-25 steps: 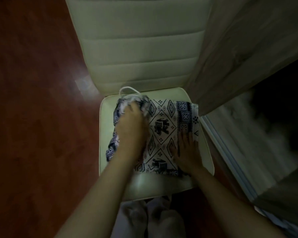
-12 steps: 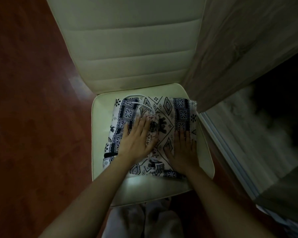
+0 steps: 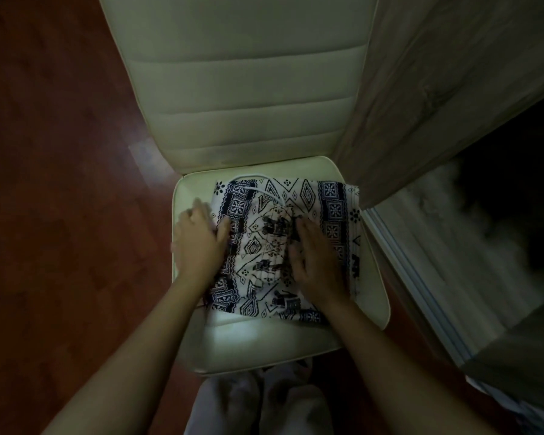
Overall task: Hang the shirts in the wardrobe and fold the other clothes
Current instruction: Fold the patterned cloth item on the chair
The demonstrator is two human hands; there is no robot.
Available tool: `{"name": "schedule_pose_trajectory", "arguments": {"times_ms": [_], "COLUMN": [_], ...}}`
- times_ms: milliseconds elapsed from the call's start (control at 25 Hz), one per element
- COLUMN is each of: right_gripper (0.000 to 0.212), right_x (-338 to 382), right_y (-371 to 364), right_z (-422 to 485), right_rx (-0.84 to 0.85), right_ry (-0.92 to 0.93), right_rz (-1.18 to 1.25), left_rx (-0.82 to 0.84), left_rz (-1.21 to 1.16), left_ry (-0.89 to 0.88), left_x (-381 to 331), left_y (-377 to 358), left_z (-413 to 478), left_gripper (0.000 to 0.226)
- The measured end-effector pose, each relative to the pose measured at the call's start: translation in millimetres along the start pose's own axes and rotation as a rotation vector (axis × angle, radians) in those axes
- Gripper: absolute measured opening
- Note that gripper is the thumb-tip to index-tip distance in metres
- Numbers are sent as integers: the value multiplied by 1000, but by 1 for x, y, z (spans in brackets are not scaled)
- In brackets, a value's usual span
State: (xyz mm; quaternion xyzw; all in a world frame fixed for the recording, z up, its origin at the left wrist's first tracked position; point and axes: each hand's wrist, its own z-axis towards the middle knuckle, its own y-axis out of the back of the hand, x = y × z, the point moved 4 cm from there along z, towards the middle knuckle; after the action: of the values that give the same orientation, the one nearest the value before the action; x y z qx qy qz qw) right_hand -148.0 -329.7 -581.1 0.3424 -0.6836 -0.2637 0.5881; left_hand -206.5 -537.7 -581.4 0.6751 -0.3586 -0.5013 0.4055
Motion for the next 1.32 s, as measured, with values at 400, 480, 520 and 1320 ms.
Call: {"name": "schedule_pose_trajectory", "arguments": {"times_ms": [400,480,520,1320], "right_gripper": [56,81,90,36], "right_x": [37,42,41,-52], "right_y": [-18,3,16,30], "right_z": [17,30,37,-11], "right_rx": [283,213,165,-321], "right_ry": [-318,-447,-468,-451], "right_rz": [700,962,1083,368], "left_rx": [90,-51,-153,-153], "left_rz": [-51,167,243,171], "left_ry": [-139,-364,-506,-585], "left_x": [-13,-43,-62,-1], "left_y": [40,61,70,-7], "left_z": [23,14,1,-112], "left_gripper": [45,48,48,64]}}
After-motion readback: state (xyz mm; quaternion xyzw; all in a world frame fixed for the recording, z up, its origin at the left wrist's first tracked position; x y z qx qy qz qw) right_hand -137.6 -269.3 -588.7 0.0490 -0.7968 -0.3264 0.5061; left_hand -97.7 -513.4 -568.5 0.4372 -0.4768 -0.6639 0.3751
